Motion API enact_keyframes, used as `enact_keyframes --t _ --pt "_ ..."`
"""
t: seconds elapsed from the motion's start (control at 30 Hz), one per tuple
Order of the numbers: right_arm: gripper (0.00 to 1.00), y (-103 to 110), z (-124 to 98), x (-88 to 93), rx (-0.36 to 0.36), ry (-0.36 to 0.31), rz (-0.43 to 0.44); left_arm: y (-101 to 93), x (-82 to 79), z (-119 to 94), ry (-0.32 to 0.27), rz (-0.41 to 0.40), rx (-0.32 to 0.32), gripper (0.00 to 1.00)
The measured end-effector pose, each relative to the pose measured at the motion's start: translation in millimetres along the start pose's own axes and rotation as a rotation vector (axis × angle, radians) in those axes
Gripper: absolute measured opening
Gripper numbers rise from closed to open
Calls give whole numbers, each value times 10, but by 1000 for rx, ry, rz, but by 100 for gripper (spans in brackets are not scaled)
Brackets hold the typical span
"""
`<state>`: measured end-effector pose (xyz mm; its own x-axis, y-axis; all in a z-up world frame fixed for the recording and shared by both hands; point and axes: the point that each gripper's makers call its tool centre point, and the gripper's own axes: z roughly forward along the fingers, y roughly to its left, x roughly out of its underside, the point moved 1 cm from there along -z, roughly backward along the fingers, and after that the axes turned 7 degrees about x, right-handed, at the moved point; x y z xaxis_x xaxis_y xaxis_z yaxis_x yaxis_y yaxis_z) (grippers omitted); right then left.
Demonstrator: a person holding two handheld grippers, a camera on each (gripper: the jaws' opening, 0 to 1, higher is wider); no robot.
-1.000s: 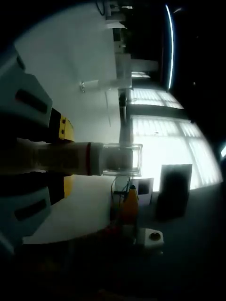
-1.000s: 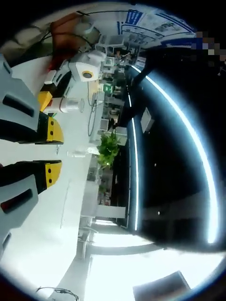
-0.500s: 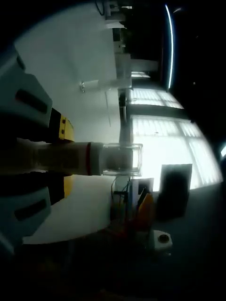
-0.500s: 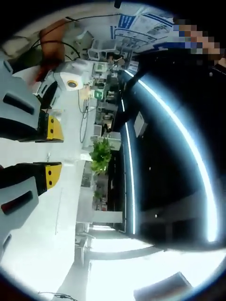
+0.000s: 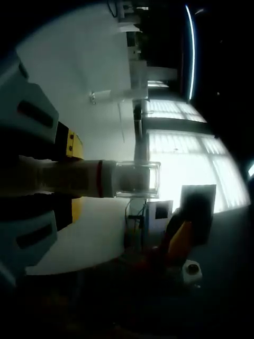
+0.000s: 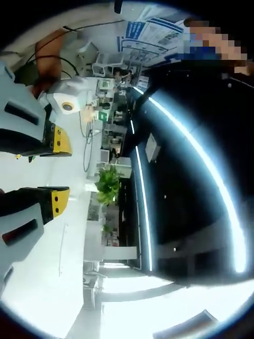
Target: Clamp pump bottle remove cover press pump head put on cover
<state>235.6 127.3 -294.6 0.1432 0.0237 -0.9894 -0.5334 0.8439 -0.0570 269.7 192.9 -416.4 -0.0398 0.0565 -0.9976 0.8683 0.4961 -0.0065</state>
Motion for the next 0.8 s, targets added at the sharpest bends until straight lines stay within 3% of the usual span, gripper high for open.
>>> enact_keyframes --t 0.8 --pt "23 272 114 34 -73 38 6 0 8 -5 3 -1 2 14"
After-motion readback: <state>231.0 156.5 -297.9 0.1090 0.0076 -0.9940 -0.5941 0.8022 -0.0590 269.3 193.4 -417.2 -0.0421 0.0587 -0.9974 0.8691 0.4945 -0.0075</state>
